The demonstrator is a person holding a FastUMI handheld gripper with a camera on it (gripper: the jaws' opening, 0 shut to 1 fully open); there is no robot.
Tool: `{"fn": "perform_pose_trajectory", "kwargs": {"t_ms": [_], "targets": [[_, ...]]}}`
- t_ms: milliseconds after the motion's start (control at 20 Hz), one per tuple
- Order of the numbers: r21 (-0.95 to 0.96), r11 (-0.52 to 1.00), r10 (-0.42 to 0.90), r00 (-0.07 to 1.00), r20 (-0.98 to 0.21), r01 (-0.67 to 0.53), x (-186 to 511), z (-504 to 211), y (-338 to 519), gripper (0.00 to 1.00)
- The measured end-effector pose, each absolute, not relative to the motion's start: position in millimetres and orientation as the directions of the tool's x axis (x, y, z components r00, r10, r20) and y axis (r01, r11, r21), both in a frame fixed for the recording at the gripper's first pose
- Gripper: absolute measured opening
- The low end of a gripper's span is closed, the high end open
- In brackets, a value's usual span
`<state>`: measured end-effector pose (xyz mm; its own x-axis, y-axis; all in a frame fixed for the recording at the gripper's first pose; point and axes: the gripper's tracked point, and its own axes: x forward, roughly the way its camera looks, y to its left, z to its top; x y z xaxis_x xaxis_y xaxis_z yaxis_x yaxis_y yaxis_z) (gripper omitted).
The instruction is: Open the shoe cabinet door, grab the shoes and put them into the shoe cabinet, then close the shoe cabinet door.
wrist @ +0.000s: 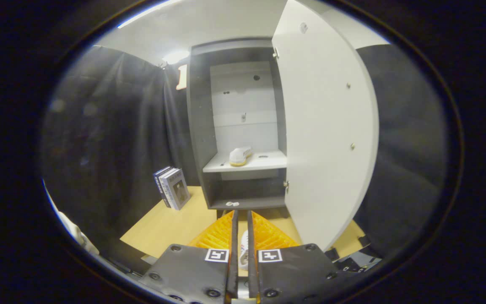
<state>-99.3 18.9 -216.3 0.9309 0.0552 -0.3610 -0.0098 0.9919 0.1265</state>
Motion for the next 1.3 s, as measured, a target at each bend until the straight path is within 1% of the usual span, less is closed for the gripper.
{"fn": "perform_pose_trajectory", "kwargs": {"t_ms": [50, 200, 350, 550, 700, 800, 950, 1150, 1300], "targets": [[0.129, 0.992, 0.054, 0.919, -0.39, -0.004, -93, -235, 29, 0.11], [0.142, 0.99, 0.055, 0.887, -0.458, 0.013, -81, -285, 48, 0.24], [0.153, 0.988, 0.061, 0.849, -0.526, 0.024, -63, -344, 54, 0.24], [0.125, 0.99, 0.029, 0.781, -0.624, 0.064, -44, -434, 44, 0.36], [0.124, 0.989, 0.03, 0.716, -0.697, 0.08, -38, -498, 40, 0.44], [0.158, 0.983, 0.048, 0.685, -0.727, 0.098, -32, -530, 42, 0.45], [0.173, 0.979, 0.057, 0.663, -0.747, 0.111, -22, -555, 45, 0.43], [0.149, 0.985, 0.055, 0.667, -0.743, 0.085, -9, -566, 52, 0.43], [0.142, 0.986, 0.038, 0.696, -0.717, 0.093, 6, -569, 52, 0.43]]}}
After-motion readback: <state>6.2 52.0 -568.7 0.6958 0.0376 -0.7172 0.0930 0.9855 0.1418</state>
